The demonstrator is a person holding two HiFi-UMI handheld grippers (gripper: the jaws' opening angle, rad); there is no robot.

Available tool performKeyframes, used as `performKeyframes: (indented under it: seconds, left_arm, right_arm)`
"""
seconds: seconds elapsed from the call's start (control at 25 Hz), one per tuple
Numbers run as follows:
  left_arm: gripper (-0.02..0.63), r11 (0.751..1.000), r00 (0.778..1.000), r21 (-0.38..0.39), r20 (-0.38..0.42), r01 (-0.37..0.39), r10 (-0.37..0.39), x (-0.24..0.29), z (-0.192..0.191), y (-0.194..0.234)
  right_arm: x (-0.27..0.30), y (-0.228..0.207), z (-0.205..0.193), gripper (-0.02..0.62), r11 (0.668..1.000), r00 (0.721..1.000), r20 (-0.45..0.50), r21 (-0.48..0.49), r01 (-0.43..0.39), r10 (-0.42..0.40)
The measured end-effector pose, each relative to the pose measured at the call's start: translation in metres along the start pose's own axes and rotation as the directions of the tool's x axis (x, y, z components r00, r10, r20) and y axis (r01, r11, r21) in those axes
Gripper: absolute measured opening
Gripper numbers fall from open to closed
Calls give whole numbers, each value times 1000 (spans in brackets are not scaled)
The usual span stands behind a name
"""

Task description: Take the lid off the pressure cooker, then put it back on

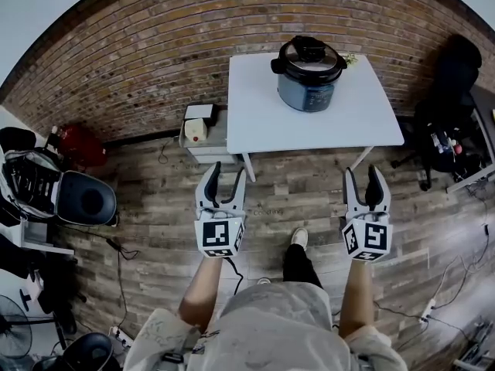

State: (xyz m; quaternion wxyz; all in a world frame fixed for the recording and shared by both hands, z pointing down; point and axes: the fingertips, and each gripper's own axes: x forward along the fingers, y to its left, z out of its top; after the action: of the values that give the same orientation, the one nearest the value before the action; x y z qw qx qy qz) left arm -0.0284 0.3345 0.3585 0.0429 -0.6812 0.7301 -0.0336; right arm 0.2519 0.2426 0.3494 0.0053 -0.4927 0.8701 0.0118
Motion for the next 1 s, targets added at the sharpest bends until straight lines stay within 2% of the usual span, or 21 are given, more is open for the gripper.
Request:
performKeyframes:
  seconds: [0.16, 0.48, 1.0]
  left_arm:
    - [235, 1000, 1000, -21, -17, 1, -1, 52, 3, -12]
    - [235, 1000, 999, 2, -40, -7, 7, 141, 10, -35]
    - [235, 999, 997, 10, -60, -44, 45, 236, 11, -59]
  right_arm:
    - [40, -34, -6, 253, 1000, 1000, -14, 26, -7, 7]
    - [116, -92, -12, 253, 998, 999, -29, 50, -36, 38]
    - [199, -157, -24, 255, 994, 996, -33, 74, -85, 88]
